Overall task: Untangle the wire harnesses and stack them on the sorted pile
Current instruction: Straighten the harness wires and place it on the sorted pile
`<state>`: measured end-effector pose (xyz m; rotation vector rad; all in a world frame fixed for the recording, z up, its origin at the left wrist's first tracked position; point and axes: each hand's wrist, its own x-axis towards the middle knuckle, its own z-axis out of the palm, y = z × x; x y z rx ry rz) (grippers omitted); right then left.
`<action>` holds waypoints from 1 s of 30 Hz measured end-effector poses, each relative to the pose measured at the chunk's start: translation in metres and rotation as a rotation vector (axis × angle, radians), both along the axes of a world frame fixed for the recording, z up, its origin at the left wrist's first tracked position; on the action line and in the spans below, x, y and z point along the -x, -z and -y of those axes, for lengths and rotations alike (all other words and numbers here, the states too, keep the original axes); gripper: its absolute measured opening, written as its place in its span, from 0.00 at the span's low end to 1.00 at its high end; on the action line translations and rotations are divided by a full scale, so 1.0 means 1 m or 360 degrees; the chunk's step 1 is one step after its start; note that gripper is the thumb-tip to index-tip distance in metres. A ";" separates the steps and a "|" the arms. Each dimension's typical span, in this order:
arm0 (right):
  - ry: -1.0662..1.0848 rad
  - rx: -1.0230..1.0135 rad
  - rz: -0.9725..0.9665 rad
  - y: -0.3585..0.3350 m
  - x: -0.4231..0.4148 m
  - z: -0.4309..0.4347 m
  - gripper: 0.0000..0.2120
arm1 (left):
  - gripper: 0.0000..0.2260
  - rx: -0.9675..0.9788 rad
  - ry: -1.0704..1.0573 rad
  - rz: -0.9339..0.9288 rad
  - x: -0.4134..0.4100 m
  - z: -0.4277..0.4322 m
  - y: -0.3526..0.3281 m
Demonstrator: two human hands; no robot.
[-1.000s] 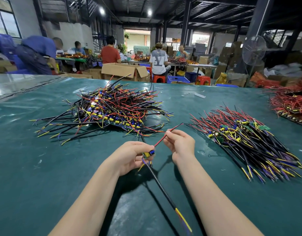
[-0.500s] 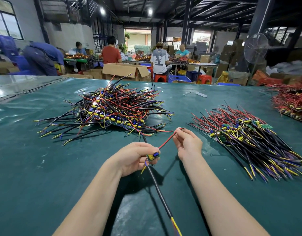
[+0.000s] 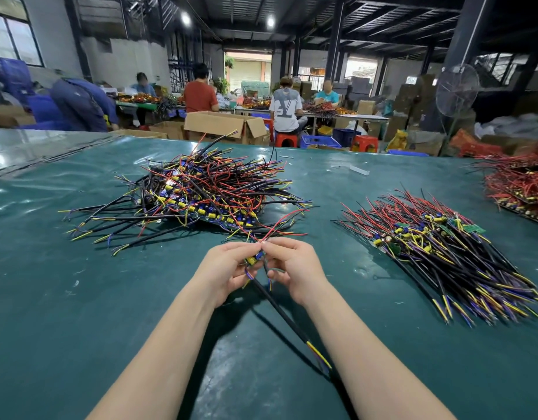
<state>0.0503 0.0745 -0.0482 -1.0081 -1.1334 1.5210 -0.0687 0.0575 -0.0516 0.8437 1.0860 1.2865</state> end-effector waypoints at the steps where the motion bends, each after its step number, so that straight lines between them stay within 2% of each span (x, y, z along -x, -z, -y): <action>1: 0.0016 0.0054 -0.0035 0.001 0.002 0.001 0.06 | 0.05 -0.0009 0.0006 -0.0020 0.000 0.001 0.001; 4: 0.0043 0.0184 -0.0136 0.000 0.004 0.002 0.05 | 0.07 -0.0030 0.0036 -0.0060 -0.002 0.003 0.003; 10: 0.0275 0.0049 -0.0221 -0.007 0.001 -0.005 0.09 | 0.07 0.0009 0.0108 0.0010 -0.007 0.003 -0.006; 16: 0.0775 0.0185 -0.0499 -0.003 -0.036 -0.030 0.11 | 0.07 0.0035 0.0581 -0.0324 -0.013 0.012 -0.003; 21: 0.0871 0.0326 -0.0766 -0.006 -0.046 -0.037 0.11 | 0.09 0.0012 0.0625 -0.0411 -0.006 0.014 -0.003; 23: 0.0948 0.0323 -0.0875 -0.006 -0.057 -0.038 0.12 | 0.12 -0.0094 0.0518 -0.0396 -0.007 0.013 -0.004; 24: 0.0946 0.0305 -0.0849 -0.005 -0.060 -0.037 0.13 | 0.13 -0.0195 0.0392 -0.0403 -0.007 0.012 -0.005; 26: 0.0749 0.0253 -0.0581 -0.005 -0.054 -0.031 0.18 | 0.11 -0.0440 0.0032 -0.0446 -0.004 0.008 -0.007; 28: 0.0252 0.0187 -0.0054 -0.007 -0.038 -0.021 0.19 | 0.09 -0.0630 -0.0250 -0.0462 -0.001 0.004 -0.007; 30: -0.0303 0.0159 0.0403 -0.009 -0.022 -0.010 0.17 | 0.09 -0.0723 -0.0381 -0.0497 -0.001 0.001 -0.006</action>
